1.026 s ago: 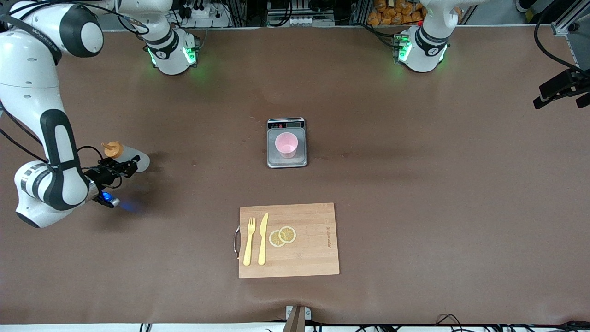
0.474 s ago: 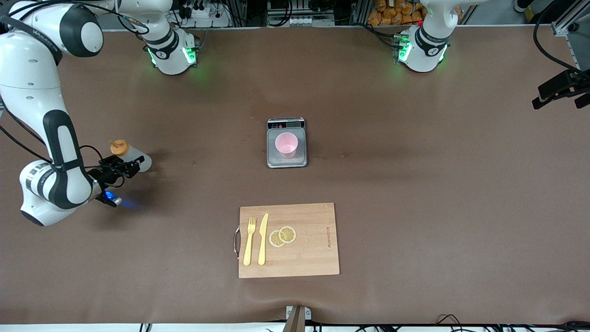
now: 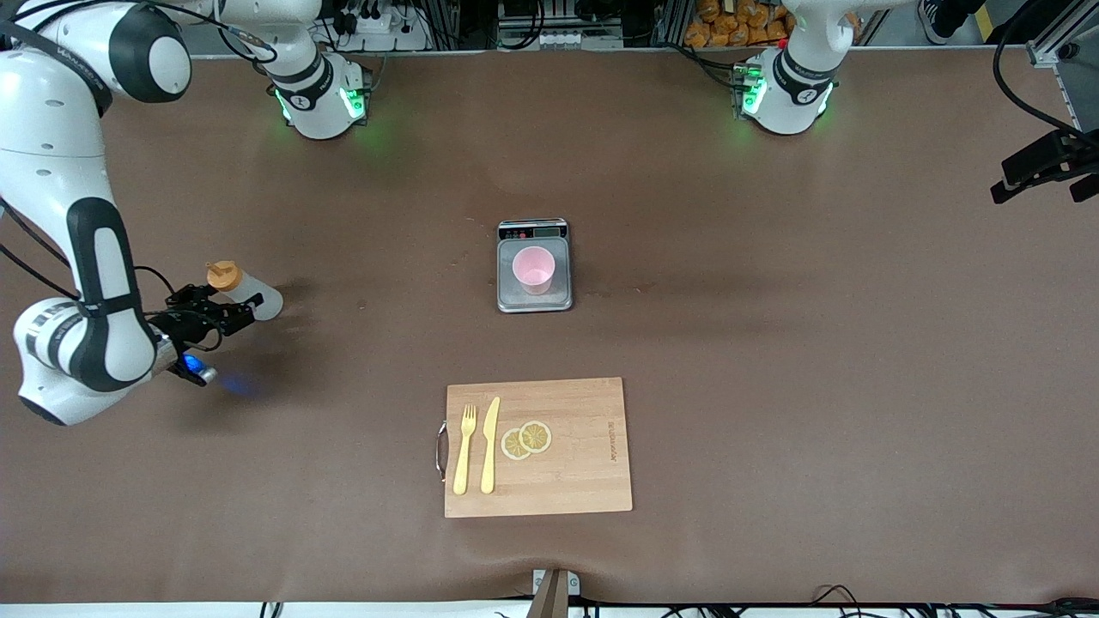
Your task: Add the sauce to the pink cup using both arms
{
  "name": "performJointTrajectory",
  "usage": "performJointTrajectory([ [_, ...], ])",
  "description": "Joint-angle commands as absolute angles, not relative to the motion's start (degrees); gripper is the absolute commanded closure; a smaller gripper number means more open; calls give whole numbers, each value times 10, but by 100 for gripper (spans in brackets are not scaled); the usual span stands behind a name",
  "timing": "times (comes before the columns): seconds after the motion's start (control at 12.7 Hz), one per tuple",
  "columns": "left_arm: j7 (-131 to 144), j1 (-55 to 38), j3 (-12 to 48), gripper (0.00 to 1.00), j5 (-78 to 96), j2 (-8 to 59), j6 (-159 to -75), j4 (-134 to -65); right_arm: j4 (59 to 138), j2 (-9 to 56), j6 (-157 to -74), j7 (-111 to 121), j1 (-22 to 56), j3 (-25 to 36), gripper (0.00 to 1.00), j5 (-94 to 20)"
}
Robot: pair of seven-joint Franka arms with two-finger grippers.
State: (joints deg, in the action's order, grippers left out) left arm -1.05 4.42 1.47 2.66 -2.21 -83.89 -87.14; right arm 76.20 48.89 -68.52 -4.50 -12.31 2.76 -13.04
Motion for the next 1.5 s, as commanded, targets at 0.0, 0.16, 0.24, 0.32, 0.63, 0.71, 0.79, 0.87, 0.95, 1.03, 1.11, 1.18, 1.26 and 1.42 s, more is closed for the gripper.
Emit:
performJointTrajectory([
  [0.0,-11,46,14,0,34,-41,-838,-888,713,480,-645,-77,-124,21,0,-123],
  [0.16,-11,46,14,0,35,-43,-838,-888,700,465,-635,-97,-117,23,0,-120],
  [0.24,-11,46,14,0,34,-44,-838,-888,698,454,-632,-125,-107,23,0,-117],
  [0.32,-11,46,14,0,34,-46,-838,-888,698,435,-634,-154,-97,24,0,-117],
  [0.63,-11,46,14,0,34,-46,-838,-891,707,340,-677,-182,-62,25,0,-106],
  [0.71,-11,46,14,0,34,-47,-838,-893,707,326,-682,-181,-59,24,0,-99],
  [0.79,-11,46,14,0,34,-51,-838,-897,707,311,-686,-182,-53,23,0,-88],
  [0.87,-11,46,14,0,34,-53,-838,-899,710,292,-693,-182,-39,23,0,-75],
  [0.95,-11,45,14,0,34,-54,-838,-900,715,274,-700,-182,-32,23,0,-69],
  [1.03,-11,45,14,0,35,-55,-838,-902,733,249,-716,-182,-26,23,0,-69],
  [1.11,-11,46,14,0,34,-58,-838,-903,763,217,-744,-182,-18,23,0,-68],
  [1.18,-11,45,14,0,34,-63,-838,-911,806,175,-785,-182,-12,23,0,-68],
  [1.26,-11,45,15,0,34,-69,-839,-918,840,141,-817,-181,-5,22,0,-68],
  [1.42,-11,44,23,0,31,-70,-841,-918,859,99,-841,-179,15,22,0,-62],
])
